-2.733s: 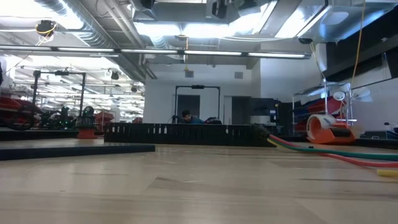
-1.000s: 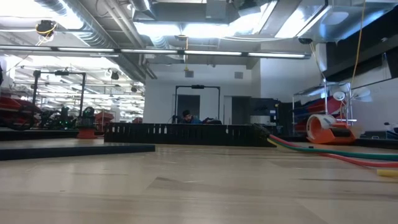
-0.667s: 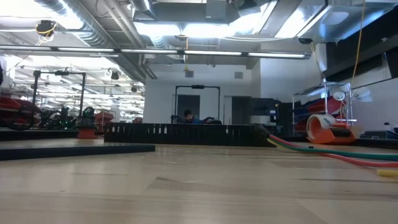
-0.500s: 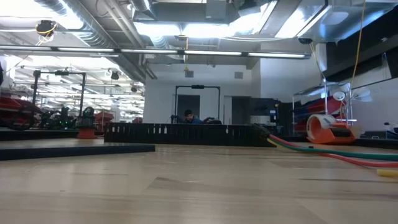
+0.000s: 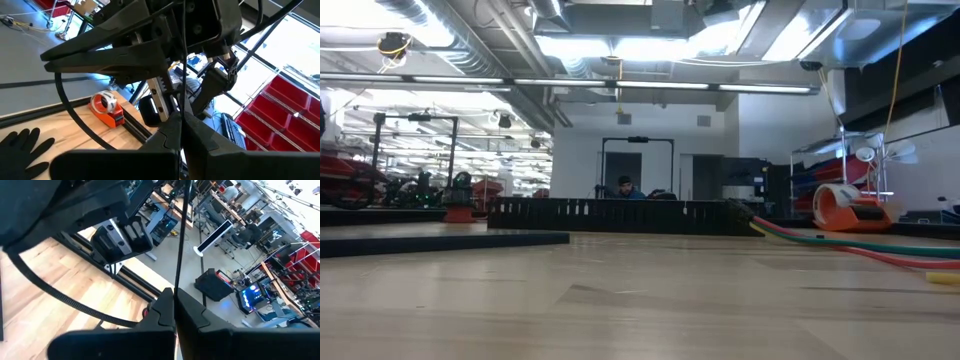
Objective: Ziptie cables
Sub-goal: Prepare the black zip tie
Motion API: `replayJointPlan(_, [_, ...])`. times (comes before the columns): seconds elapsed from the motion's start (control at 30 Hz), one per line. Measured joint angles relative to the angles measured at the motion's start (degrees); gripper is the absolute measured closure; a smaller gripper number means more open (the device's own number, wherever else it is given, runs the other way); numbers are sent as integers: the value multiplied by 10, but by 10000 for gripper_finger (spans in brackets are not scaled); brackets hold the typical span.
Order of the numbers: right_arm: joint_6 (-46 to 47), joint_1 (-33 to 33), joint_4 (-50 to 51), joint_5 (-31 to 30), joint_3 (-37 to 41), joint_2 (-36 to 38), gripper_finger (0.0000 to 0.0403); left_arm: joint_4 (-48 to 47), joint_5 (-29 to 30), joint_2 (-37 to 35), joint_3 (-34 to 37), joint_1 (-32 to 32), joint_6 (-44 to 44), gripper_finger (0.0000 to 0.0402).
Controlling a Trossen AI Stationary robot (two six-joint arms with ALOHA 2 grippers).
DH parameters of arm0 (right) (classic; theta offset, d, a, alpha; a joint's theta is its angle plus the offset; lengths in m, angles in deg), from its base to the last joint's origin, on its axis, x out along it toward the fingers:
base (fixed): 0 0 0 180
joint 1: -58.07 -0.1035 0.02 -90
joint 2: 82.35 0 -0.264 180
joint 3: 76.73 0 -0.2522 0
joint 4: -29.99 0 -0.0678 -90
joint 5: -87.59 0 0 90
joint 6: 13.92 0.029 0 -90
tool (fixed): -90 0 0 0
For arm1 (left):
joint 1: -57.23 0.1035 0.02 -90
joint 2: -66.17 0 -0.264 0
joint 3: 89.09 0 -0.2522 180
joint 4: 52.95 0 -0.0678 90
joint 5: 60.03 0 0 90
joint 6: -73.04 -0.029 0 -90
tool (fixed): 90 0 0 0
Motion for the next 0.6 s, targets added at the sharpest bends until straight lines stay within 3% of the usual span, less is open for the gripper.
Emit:
replayJointPlan(0.33, [-54, -1, 8, -16, 0, 0, 402, 0, 0, 0, 0, 4, 20, 400])
replayJointPlan(0.6, [-180, -32, 26, -115, 0, 0, 402, -6, 0, 0, 0, 3, 47, 400])
